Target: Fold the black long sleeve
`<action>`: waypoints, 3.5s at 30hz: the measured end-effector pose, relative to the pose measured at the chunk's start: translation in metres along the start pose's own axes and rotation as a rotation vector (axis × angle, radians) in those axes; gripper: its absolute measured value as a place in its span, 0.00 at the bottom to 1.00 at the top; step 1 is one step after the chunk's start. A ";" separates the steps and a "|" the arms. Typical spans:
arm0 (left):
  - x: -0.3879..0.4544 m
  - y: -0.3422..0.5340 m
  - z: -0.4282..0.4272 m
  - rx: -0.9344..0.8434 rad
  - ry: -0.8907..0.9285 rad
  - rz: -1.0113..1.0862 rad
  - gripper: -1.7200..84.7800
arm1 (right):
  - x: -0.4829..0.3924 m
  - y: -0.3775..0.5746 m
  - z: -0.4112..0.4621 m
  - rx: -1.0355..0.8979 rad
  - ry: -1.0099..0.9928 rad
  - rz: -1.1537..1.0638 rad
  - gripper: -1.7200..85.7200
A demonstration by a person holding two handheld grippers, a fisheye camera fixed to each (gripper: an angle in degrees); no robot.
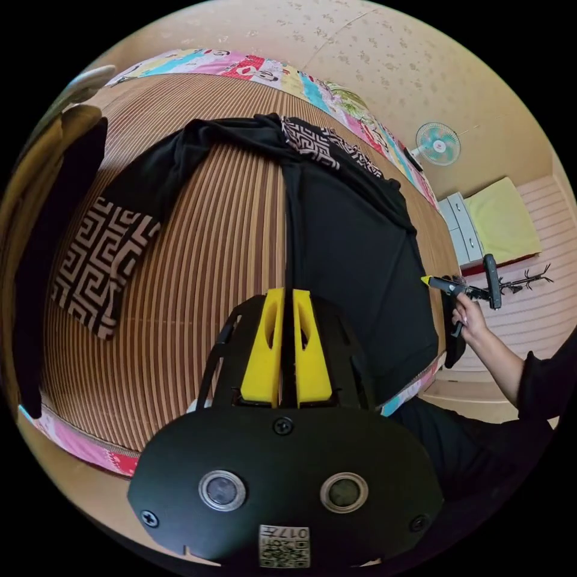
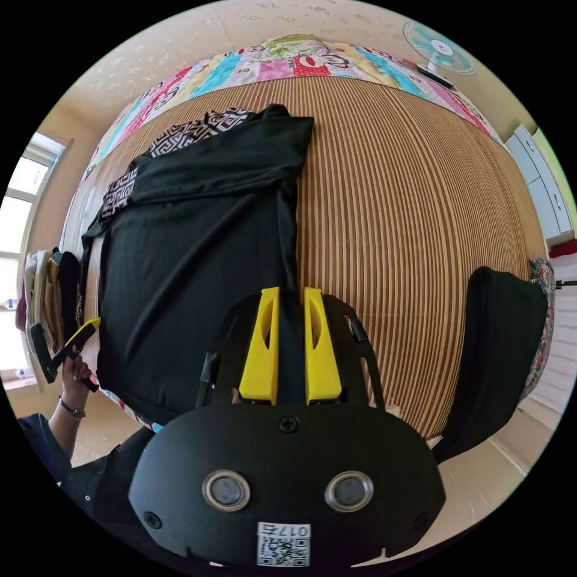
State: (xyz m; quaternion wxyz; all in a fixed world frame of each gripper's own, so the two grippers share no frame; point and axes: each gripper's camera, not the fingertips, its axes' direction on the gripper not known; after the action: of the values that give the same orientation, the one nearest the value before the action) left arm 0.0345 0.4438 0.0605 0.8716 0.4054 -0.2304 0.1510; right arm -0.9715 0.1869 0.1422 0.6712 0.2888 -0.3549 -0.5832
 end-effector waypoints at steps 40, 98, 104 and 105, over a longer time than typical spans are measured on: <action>-0.061 0.094 -0.291 0.770 0.078 -0.260 0.06 | -0.391 0.028 -0.061 0.495 -0.323 -1.288 0.05; -0.042 -0.245 0.071 0.297 0.140 -0.074 0.07 | 0.100 -0.162 -0.067 0.426 -0.069 0.233 0.09; -0.035 -0.194 0.042 0.312 0.135 -0.079 0.15 | 0.116 -0.106 -0.090 0.475 -0.256 0.259 0.11; -0.027 -0.182 0.042 0.288 0.135 -0.064 0.15 | 0.116 -0.097 -0.085 0.456 -0.293 0.240 0.11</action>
State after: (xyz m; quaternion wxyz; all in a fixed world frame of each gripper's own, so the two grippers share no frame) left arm 0.0819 0.2952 -0.0463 0.8223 0.5224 -0.1341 0.1815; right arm -0.9500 0.0548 0.0311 0.5948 0.3008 -0.6016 -0.4402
